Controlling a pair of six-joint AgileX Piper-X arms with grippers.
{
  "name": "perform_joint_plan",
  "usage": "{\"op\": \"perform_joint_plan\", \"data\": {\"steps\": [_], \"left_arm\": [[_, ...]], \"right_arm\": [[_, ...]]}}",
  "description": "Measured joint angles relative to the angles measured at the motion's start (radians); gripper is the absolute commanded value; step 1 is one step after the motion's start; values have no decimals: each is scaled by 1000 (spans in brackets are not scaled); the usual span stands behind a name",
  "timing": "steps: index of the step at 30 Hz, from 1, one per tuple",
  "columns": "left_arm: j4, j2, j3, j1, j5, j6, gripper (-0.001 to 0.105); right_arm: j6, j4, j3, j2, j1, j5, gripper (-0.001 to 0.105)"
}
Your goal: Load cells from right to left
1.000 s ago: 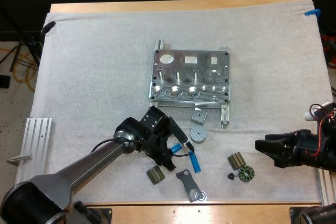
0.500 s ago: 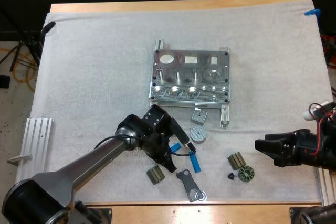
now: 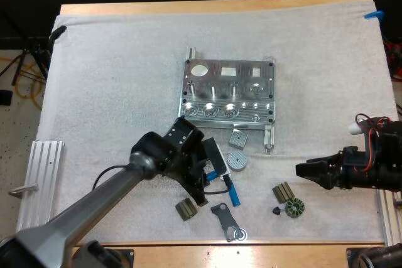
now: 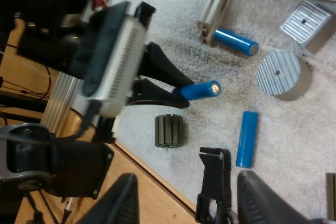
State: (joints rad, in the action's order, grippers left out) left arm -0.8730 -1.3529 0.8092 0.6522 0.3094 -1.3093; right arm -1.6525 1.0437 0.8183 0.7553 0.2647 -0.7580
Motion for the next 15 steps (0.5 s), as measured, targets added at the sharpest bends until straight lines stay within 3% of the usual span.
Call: {"op": "perform_joint_plan", "data": {"steps": [4,9,15], "left_arm": [[5,91,0,0,41,4,0],[15,196,0,4,192,6,0],[30,239,0,101,232,6,0]], "right_arm": [[6,-24,0,0,0,-35,43],[60,-44,0,0,0,-77,43],[135,-46,0,0,0,-139,43]]}}
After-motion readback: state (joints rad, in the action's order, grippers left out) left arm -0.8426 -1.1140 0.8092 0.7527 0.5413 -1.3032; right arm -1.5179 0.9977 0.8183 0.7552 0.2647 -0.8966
